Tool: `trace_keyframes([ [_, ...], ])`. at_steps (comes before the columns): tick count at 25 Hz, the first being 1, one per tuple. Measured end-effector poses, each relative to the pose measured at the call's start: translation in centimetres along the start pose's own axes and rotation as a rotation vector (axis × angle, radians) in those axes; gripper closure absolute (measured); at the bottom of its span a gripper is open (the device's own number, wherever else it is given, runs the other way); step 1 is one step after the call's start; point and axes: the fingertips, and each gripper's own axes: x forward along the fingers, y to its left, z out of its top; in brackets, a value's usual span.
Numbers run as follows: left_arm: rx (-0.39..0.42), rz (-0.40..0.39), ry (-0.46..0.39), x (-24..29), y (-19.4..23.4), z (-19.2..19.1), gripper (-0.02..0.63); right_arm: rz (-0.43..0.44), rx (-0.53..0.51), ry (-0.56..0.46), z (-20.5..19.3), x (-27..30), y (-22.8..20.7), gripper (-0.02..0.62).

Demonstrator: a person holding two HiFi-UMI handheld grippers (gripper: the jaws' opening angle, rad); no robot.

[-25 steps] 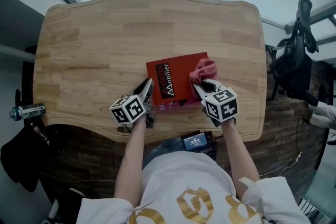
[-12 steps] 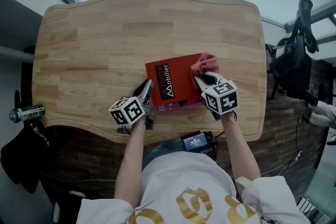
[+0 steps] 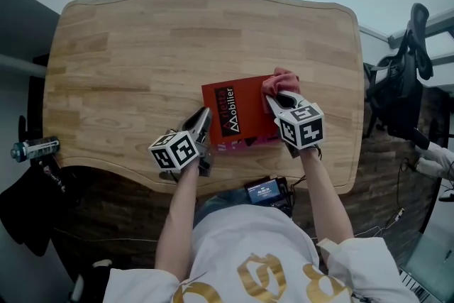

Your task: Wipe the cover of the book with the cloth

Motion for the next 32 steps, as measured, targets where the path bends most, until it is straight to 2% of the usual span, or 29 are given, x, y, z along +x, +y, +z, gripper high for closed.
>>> trace_keyframes([
  [5,0.0,0.0,0.0,0.0,0.0,0.0,0.549,0.022,-0.035,0.007,0.7,1.0,1.1,0.54],
  [16,0.001,-0.002,0.005,0.1,-0.1,0.0,0.549,0.134,-0.093,0.014,2.1,3.5,6.9,0.54],
  [32,-0.006,-0.003,0.0,0.0,0.0,0.0,0.549,0.268,-0.26,0.035,2.2,5.4,15.0,0.54],
])
